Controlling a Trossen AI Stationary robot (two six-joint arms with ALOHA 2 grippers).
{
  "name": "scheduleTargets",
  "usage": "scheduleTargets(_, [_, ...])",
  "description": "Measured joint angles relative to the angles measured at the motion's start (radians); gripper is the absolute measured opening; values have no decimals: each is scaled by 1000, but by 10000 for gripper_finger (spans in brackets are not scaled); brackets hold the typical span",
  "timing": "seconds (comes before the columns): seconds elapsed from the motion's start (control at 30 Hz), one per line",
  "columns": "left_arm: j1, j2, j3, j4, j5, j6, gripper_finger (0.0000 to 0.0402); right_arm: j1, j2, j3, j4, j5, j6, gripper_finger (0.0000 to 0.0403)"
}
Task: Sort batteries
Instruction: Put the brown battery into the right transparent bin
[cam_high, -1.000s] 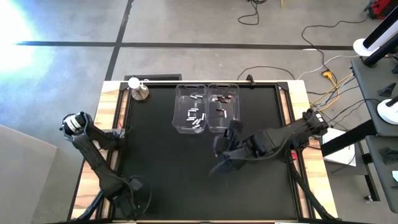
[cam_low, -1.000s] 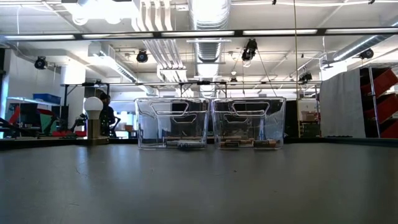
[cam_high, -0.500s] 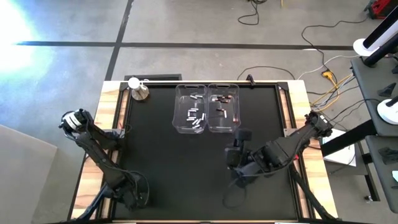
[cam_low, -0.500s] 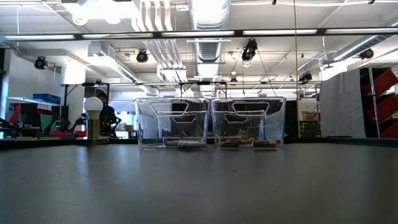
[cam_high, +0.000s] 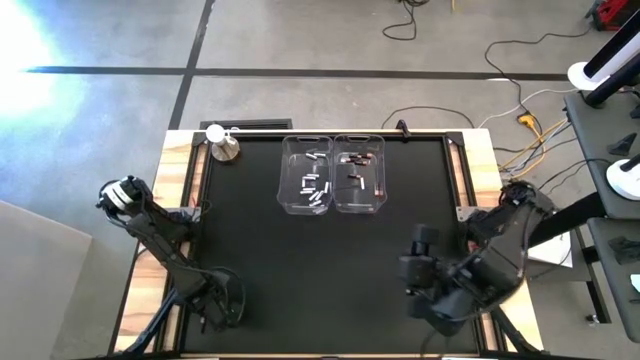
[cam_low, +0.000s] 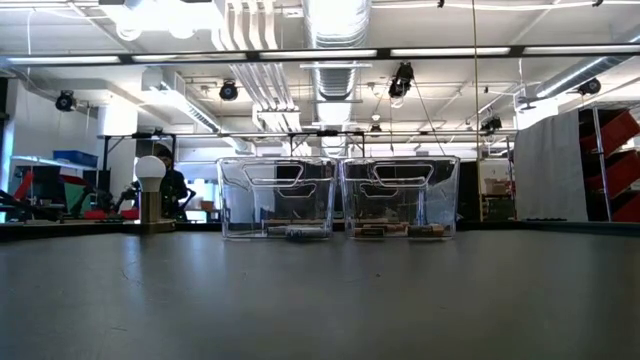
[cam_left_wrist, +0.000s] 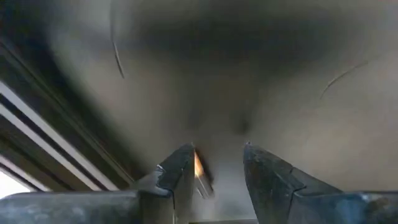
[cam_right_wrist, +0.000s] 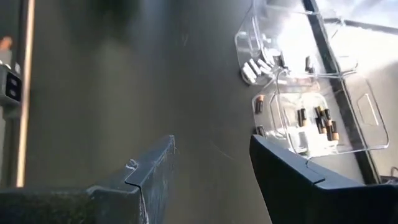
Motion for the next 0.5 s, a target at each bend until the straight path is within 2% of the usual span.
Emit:
scheduleTargets(0.13, [5,1,61,-109,-24,105,114,47,-19,0,-18,74,77,203])
scheduleTargets(0.23, [6,1,64,-135,69,132,114,67,-27,-3,-26,103,130,203])
scheduleTargets(0.33, [5,1,39,-117,155,125,117,79,-27,-6,-26,107,176,203])
scheduleTargets(0.5, [12,5,0,-18,158,133,117,88,-24,-27,-23,109,235,203])
